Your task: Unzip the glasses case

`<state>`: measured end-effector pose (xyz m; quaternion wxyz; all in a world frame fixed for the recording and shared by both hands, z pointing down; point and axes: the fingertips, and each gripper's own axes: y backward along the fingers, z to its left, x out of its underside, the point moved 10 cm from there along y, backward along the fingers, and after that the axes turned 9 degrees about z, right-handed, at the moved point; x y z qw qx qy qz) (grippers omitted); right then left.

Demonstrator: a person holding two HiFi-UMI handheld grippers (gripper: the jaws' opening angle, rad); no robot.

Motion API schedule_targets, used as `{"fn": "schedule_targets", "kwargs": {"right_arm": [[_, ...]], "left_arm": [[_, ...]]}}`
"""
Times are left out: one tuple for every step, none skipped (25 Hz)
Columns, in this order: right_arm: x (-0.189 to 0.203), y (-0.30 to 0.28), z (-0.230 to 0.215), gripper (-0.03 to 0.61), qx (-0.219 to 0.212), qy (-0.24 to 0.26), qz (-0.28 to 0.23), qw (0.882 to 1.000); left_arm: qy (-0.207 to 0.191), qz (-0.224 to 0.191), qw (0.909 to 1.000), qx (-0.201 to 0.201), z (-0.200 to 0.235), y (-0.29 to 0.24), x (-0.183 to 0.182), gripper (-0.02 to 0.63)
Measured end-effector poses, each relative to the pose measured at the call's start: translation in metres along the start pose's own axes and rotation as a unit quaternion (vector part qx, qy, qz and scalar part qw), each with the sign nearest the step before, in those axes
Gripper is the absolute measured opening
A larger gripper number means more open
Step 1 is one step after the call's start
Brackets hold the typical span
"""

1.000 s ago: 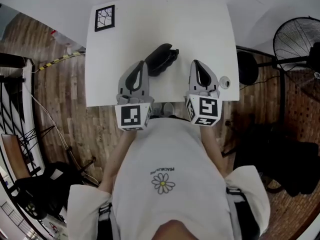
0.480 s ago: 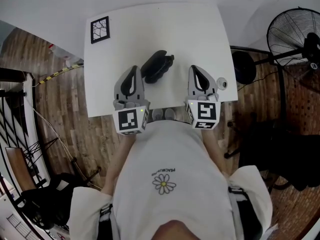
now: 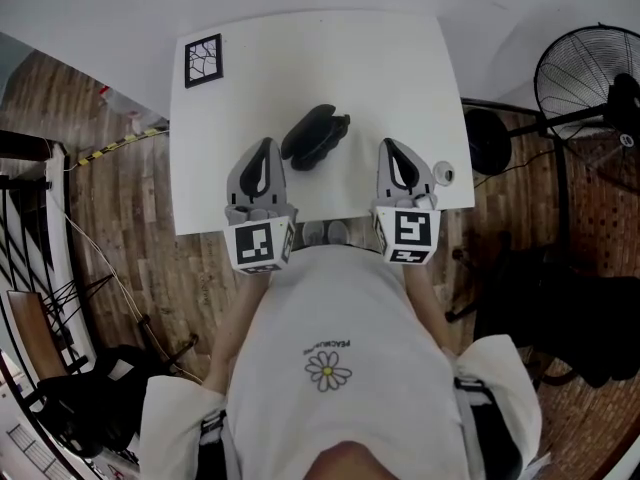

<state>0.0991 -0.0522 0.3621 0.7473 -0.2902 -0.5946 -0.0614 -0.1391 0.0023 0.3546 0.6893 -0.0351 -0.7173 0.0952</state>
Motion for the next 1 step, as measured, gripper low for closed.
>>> {"fn": "schedule_targets", "kwargs": {"right_arm": [[0.0007, -0.0001, 0.0002, 0.006, 0.0, 0.0, 0.0, 1.0]], "left_arm": [[0.0, 0.0, 1.0, -0.001, 0.0009, 0.0002, 0.0011, 0.014]]}}
